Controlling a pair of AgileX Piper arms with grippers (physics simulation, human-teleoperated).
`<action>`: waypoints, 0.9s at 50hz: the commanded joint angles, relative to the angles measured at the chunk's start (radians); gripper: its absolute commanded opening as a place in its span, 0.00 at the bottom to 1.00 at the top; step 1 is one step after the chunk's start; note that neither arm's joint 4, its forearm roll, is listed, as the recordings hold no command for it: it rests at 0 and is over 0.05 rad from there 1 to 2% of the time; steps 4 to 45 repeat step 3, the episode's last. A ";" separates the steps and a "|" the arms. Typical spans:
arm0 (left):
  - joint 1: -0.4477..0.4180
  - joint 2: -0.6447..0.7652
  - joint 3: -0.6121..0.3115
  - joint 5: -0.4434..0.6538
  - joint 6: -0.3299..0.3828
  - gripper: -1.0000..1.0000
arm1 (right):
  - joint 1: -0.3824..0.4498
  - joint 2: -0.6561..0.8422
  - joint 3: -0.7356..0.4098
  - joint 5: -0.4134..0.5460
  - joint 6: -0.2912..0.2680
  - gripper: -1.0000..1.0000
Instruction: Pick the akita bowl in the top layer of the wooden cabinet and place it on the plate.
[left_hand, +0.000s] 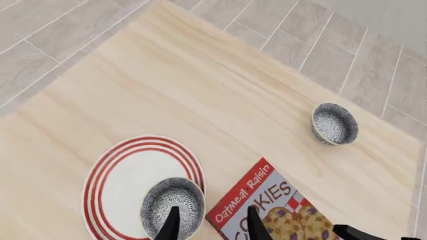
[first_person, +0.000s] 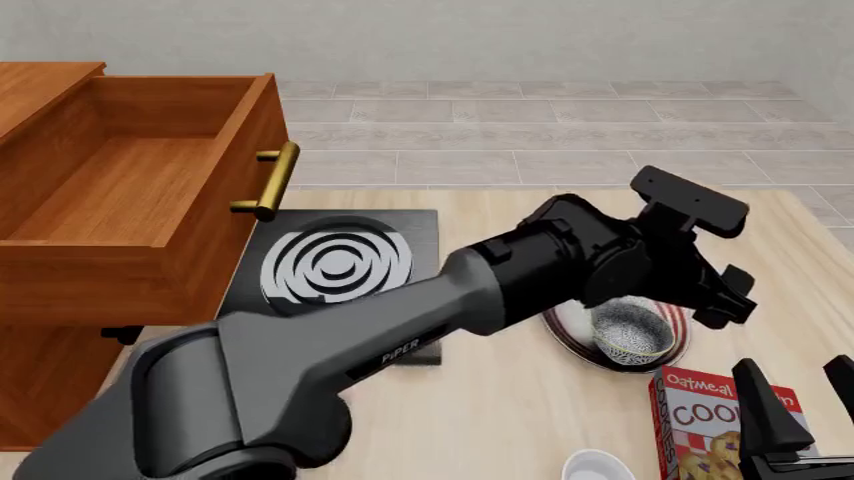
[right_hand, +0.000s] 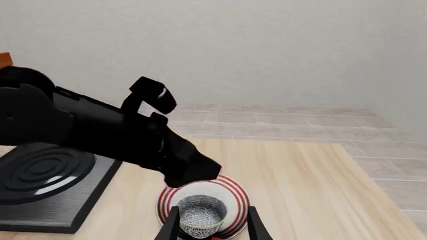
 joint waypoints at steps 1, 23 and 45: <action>0.004 -0.043 0.008 0.002 0.002 1.00 | 0.000 0.000 0.000 0.000 -0.004 1.00; 0.001 -0.055 0.013 0.002 -0.001 1.00 | 0.000 0.000 0.000 0.000 -0.005 1.00; 0.001 -0.055 0.013 0.002 -0.001 1.00 | 0.000 0.000 0.000 0.000 -0.005 1.00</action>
